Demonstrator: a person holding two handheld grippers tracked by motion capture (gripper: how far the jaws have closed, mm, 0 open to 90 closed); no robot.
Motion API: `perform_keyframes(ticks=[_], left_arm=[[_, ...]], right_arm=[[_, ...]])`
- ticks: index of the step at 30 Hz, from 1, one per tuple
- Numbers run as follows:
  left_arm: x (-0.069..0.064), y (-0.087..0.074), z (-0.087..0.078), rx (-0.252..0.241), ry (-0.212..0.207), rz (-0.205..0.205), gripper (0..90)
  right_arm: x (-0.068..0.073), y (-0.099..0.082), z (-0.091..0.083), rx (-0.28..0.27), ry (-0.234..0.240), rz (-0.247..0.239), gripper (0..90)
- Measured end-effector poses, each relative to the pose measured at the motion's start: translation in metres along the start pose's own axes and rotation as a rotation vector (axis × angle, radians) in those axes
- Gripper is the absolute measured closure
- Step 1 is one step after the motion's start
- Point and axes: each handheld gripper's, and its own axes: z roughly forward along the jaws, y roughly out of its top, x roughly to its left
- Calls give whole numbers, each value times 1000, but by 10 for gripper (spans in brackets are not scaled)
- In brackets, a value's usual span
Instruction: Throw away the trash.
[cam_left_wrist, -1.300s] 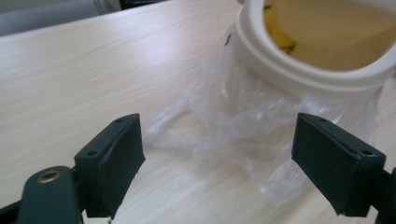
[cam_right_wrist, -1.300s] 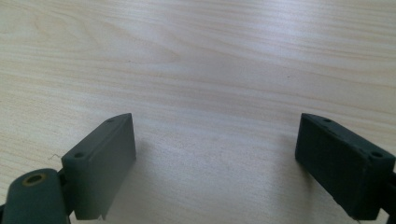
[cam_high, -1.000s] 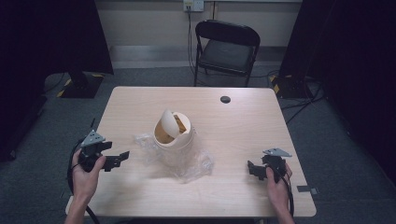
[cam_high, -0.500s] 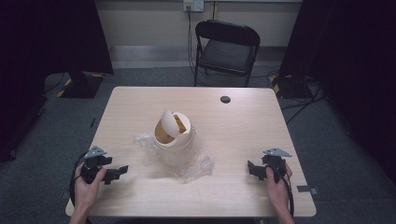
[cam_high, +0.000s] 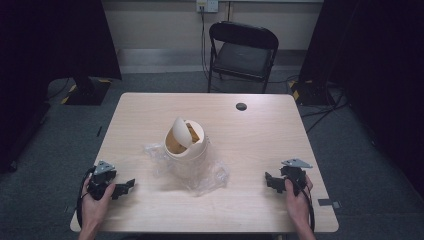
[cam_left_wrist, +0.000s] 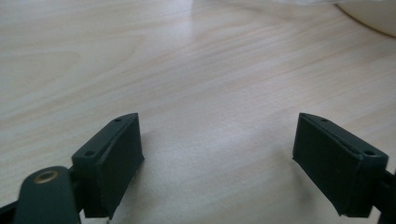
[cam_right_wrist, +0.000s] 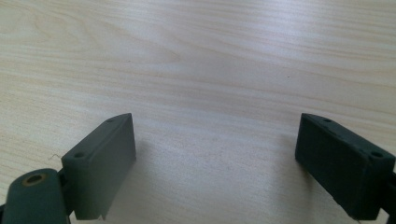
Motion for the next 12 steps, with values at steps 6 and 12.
perform_keyframes(ticks=[6,12], left_arm=[[-7,0,5,-1,18,17,64],[-8,1,6,7,26,18,45]], right_arm=[[0,0,0,0,0,0,113],[0,0,0,0,0,0,113]])
